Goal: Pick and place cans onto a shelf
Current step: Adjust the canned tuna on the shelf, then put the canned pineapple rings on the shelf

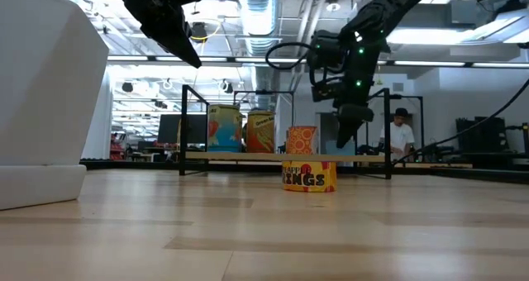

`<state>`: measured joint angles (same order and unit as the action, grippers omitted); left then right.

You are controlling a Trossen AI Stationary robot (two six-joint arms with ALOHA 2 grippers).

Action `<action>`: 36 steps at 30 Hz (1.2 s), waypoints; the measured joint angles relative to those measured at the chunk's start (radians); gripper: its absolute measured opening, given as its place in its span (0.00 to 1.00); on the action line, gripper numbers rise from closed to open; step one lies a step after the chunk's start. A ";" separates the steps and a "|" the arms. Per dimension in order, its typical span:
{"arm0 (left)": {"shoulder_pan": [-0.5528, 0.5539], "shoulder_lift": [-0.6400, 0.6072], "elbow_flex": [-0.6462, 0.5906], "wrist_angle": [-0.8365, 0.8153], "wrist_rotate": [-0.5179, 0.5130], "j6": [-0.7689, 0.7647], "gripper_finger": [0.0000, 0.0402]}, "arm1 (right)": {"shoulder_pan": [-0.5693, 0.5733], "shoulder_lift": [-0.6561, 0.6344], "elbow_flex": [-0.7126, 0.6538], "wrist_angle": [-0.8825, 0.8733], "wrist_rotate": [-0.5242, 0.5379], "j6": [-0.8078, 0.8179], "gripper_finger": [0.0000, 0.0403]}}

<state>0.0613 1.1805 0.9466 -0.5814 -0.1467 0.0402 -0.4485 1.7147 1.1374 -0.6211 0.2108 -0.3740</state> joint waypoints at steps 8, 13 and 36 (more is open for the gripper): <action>0.000 0.000 0.000 -0.003 0.000 -0.015 0.05 | -0.041 0.000 0.000 0.065 0.017 -0.071 0.06; 0.000 0.000 0.000 -0.004 0.000 -0.019 0.05 | -0.074 0.000 0.000 0.101 0.031 -0.082 0.06; 0.000 0.000 0.000 -0.004 0.000 -0.001 0.05 | 0.384 -0.001 0.245 -0.391 -0.145 0.256 0.06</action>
<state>0.0615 1.1805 0.9466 -0.5850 -0.1467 0.0393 -0.0644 1.7138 1.3827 -1.0124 0.0654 -0.1175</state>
